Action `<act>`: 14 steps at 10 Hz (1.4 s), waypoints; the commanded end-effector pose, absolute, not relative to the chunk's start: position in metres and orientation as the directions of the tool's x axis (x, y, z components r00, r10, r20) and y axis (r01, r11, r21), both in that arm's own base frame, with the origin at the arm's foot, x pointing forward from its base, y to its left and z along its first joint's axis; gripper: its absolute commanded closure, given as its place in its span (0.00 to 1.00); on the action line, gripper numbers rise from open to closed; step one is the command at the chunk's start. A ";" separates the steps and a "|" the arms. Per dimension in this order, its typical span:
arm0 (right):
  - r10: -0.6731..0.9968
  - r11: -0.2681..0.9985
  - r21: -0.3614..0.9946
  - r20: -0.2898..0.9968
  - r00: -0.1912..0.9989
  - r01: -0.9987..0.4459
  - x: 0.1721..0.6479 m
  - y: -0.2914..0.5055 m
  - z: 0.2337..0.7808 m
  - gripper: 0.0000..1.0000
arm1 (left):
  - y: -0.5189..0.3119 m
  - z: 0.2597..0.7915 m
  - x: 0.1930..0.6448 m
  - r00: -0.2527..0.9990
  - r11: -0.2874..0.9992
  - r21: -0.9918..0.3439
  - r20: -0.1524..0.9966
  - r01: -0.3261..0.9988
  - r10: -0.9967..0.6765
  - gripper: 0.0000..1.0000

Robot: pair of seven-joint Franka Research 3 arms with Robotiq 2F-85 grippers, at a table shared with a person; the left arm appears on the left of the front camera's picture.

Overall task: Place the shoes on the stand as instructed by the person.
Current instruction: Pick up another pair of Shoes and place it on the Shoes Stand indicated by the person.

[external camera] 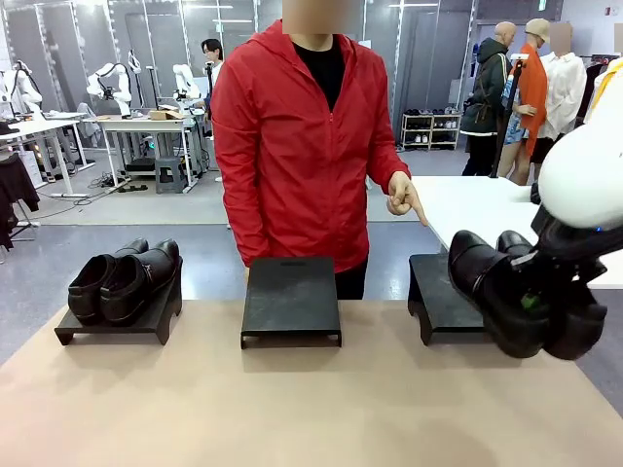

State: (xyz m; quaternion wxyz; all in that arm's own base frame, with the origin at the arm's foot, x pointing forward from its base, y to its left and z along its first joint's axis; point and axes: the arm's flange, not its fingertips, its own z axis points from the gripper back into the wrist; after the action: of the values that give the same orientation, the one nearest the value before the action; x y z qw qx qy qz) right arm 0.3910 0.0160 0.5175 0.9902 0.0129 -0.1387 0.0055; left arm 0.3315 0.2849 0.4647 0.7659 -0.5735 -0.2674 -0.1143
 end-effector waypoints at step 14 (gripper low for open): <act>0.038 0.999 0.008 0.321 0.946 -0.043 0.527 -0.004 0.486 1.00 | 0.282 0.465 0.329 0.819 0.313 -0.809 0.557 0.497 0.139 0.00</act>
State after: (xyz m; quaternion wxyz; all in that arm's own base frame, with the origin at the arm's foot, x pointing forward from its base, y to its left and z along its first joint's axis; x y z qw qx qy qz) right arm 0.5270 -0.0035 0.4779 0.9881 0.0072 -0.1520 0.0240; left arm 0.3316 0.2847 0.4648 0.7659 -0.5735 -0.2673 -0.1145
